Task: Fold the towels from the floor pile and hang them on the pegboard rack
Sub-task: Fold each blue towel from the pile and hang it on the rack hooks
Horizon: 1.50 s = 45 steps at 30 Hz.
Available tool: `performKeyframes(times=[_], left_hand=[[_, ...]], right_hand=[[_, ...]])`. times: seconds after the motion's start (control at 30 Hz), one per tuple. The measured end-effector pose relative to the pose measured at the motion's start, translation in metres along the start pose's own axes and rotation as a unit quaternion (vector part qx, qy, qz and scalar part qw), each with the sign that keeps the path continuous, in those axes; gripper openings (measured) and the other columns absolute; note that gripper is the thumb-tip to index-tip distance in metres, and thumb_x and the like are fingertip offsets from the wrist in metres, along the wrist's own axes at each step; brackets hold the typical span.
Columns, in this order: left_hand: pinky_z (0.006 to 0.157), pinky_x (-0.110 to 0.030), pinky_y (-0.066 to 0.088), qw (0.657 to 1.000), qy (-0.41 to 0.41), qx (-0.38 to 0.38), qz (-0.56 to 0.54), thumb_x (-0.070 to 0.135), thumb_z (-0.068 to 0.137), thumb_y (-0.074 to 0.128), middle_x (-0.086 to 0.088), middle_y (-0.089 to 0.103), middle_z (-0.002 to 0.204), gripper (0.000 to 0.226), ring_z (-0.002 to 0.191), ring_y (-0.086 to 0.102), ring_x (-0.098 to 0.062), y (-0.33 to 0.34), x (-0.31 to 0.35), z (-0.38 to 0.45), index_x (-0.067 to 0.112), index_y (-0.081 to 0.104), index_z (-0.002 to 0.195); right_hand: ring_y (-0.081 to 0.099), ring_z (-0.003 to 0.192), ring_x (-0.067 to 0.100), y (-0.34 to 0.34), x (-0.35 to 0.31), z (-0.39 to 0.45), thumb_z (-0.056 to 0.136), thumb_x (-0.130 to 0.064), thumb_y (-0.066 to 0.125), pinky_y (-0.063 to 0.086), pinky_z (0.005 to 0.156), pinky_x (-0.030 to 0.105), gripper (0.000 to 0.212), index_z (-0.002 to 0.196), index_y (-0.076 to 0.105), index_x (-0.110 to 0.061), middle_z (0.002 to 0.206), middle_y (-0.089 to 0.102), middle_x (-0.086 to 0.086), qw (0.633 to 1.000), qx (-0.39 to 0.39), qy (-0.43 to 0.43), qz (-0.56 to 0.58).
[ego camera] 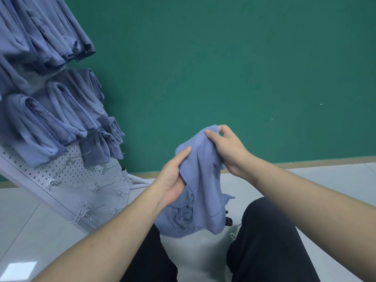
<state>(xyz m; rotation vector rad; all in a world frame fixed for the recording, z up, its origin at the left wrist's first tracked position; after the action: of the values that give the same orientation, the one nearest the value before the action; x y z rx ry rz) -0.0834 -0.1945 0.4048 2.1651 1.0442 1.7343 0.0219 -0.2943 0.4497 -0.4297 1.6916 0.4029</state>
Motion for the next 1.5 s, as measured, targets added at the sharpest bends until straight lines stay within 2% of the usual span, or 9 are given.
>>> performKeyframes(times=[0.2,0.27,0.37,0.57,0.77,1.07,1.17,1.3,1.5], left_hand=[[0.106,-0.043,0.049,0.998,0.015,-0.007,0.052,0.018,0.099,0.06,-0.018,0.068,0.126,0.035,0.119,0.065,-0.028,-0.002,-0.002,0.003,0.002,0.062,0.13],[0.104,-0.044,0.05,0.998,0.036,0.015,0.044,0.017,0.1,0.06,-0.016,0.07,0.122,0.033,0.117,0.066,-0.027,-0.001,0.005,0.006,0.002,0.061,0.13],[0.099,-0.041,0.053,0.997,0.047,0.048,0.024,0.02,0.101,0.059,-0.015,0.073,0.115,0.03,0.111,0.069,-0.024,0.0,0.012,0.01,0.004,0.062,0.125],[0.101,-0.044,0.053,0.992,0.062,0.102,0.028,0.024,0.101,0.058,-0.011,0.073,0.116,0.027,0.111,0.069,-0.024,-0.008,0.024,0.017,0.009,0.063,0.123],[0.077,-0.03,0.057,0.965,0.076,0.142,0.206,0.031,0.1,0.06,0.005,0.078,0.1,0.013,0.091,0.074,-0.011,-0.024,0.048,0.012,0.023,0.068,0.105],[0.066,-0.027,0.05,0.956,0.013,0.154,0.249,0.027,0.098,0.063,0.003,0.07,0.087,0.009,0.073,0.063,-0.014,-0.031,0.068,0.01,0.019,0.064,0.094],[0.067,-0.028,0.049,0.963,0.01,0.129,0.238,0.022,0.099,0.061,0.003,0.057,0.076,0.014,0.068,0.055,-0.013,-0.028,0.073,0.008,0.023,0.056,0.086],[0.073,-0.032,0.049,0.966,0.028,0.115,0.231,0.018,0.096,0.065,0.002,0.064,0.084,0.02,0.077,0.058,-0.016,-0.02,0.08,0.003,0.028,0.059,0.111],[0.092,-0.032,0.051,0.923,0.071,0.069,0.373,0.002,0.083,0.075,-0.001,0.073,0.102,0.03,0.091,0.064,-0.015,-0.002,0.097,-0.004,0.025,0.072,0.102]], right_hand=[[0.064,0.077,0.016,-0.015,0.0,0.007,0.098,-0.039,0.06,0.056,0.071,0.031,0.02,0.099,0.058,-0.019,0.091,0.066,0.0,0.999,0.023,0.041,0.018],[0.071,0.088,0.019,-0.015,0.001,0.006,0.094,-0.043,0.065,0.058,0.084,0.034,0.03,0.108,0.066,-0.016,0.096,0.074,0.001,0.997,-0.011,0.064,0.036],[0.069,0.083,0.017,-0.013,0.005,-0.001,0.091,-0.046,0.065,0.056,0.082,0.034,0.034,0.107,0.073,-0.017,0.087,0.075,-0.004,0.995,-0.067,0.072,-0.022],[0.071,0.088,0.016,-0.007,0.015,-0.009,0.094,-0.036,0.066,0.059,0.091,0.035,0.025,0.1,0.074,-0.013,0.103,0.077,0.003,0.982,-0.139,0.049,-0.118],[0.06,0.076,0.013,-0.015,0.003,-0.004,0.096,-0.037,0.063,0.06,0.085,0.035,0.022,0.087,0.057,-0.018,0.083,0.065,-0.002,0.99,-0.076,-0.003,-0.121],[0.048,0.07,0.018,-0.018,-0.013,-0.006,0.088,-0.03,0.073,0.045,0.068,0.033,0.03,0.083,0.045,-0.02,0.074,0.055,0.0,0.993,-0.021,-0.026,-0.109],[0.047,0.065,0.015,-0.022,-0.022,-0.007,0.088,-0.027,0.074,0.042,0.061,0.028,0.031,0.089,0.044,-0.021,0.072,0.054,-0.001,0.994,-0.016,-0.034,-0.099],[0.052,0.065,0.015,-0.022,-0.032,-0.009,0.092,-0.021,0.07,0.05,0.07,0.031,0.02,0.105,0.055,-0.025,0.077,0.062,0.001,0.994,-0.045,-0.032,-0.099],[0.063,0.079,0.008,-0.024,-0.043,-0.011,0.093,-0.012,0.068,0.056,0.085,0.026,0.017,0.106,0.072,-0.022,0.093,0.071,-0.005,0.985,-0.096,-0.018,-0.143]])
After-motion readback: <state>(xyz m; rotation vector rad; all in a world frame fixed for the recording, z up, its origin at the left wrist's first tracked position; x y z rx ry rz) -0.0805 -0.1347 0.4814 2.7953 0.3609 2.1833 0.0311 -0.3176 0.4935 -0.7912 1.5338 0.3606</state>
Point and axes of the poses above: each hand's wrist, its own z-axis towards the middle knuckle, its own y-axis out of the palm, x = y × z, the point moved 7 cm from there along z, towards the middle knuckle
